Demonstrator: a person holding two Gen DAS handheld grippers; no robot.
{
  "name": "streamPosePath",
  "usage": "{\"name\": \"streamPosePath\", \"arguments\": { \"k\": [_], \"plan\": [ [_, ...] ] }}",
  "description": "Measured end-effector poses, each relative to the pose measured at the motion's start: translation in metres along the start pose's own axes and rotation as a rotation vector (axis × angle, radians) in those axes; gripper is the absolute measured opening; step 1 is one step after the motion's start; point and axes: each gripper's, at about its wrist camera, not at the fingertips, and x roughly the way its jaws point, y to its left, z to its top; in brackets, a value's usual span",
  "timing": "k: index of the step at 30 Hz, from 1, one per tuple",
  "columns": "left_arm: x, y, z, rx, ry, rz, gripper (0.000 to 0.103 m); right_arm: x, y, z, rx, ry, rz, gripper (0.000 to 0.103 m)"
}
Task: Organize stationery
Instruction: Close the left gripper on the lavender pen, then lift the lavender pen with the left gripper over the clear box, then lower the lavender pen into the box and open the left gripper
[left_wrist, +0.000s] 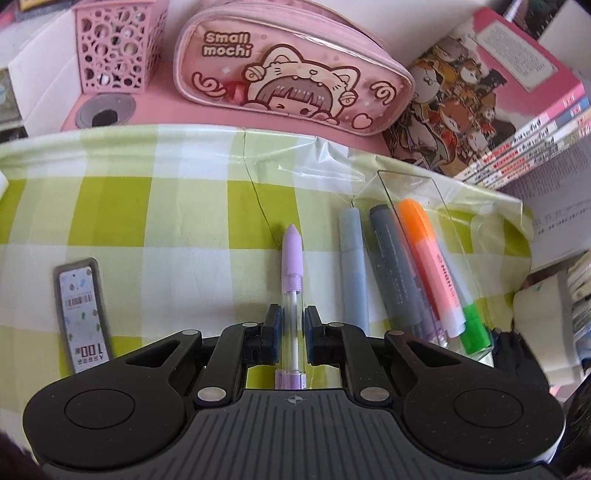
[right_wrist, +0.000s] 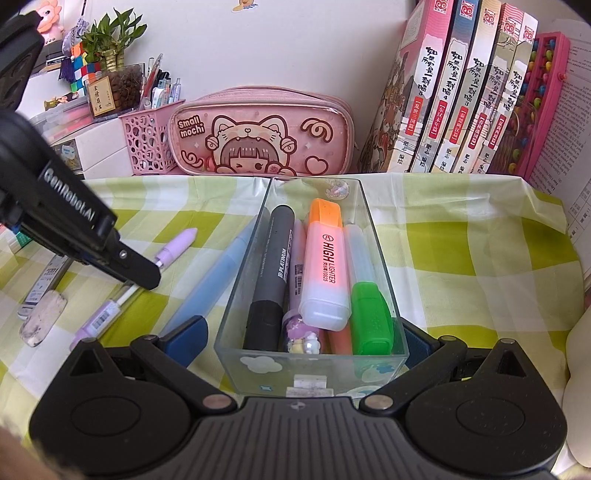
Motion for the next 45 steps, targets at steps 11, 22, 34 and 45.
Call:
{"name": "streamPosePath", "arguments": {
  "k": [11, 22, 34, 45],
  "plan": [
    [-0.019, 0.0, 0.025, -0.166, -0.075, -0.164, 0.009, 0.0, 0.0, 0.0, 0.0, 0.0, 0.0, 0.101],
    [-0.013, -0.033, 0.03, -0.181, -0.056, -0.299, 0.01, 0.0, 0.0, 0.0, 0.0, -0.001, 0.0, 0.101],
    [0.009, -0.04, 0.027, -0.277, -0.001, -0.361, 0.01, 0.0, 0.0, 0.0, 0.0, -0.001, 0.0, 0.101],
    [0.009, -0.043, 0.027, -0.25, 0.01, -0.365, 0.01, -0.001, 0.0, 0.0, -0.001, -0.001, 0.0, 0.101]
  ]
}}
